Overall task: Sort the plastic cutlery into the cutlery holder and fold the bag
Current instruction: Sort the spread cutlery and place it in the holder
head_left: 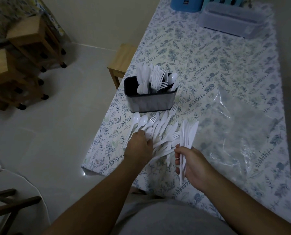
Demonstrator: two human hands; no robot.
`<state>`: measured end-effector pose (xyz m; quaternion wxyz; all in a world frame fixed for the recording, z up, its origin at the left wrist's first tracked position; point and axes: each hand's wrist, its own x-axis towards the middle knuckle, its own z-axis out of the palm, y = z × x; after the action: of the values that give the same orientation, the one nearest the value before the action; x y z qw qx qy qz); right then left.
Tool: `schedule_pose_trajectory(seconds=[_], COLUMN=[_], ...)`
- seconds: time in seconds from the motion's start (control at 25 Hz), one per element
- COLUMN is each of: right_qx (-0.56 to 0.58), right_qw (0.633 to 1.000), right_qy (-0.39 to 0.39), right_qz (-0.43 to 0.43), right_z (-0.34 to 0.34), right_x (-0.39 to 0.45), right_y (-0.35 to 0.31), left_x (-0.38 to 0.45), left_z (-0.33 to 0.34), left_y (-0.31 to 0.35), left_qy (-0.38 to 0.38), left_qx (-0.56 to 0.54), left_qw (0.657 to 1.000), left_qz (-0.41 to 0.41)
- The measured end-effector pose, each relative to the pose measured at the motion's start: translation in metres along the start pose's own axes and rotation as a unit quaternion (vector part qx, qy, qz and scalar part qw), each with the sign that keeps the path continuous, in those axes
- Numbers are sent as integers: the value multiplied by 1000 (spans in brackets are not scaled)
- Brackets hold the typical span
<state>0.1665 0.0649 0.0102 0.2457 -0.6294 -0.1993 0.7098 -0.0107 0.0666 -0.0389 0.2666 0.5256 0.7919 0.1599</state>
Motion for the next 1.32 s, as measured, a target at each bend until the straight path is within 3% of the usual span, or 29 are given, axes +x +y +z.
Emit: schedule_pose_trajectory(seconds=[0.4,0.92,1.32], right_qx=[-2,-10,7], right_qw=[1000,1000,1000], right_qy=[8,8,5], right_qz=[-1,-2,6], right_z=[1,-4,-3], right_x=[0,2,0], right_y=[1,0,-3], left_x=[21,18,21], left_z=[5,1,-19], left_y=[24,12,11], left_qy=[-59,-73,-128], left_qx=[35,37,29], left_qw=[997,996,990], left_qz=[-27,-38,-59])
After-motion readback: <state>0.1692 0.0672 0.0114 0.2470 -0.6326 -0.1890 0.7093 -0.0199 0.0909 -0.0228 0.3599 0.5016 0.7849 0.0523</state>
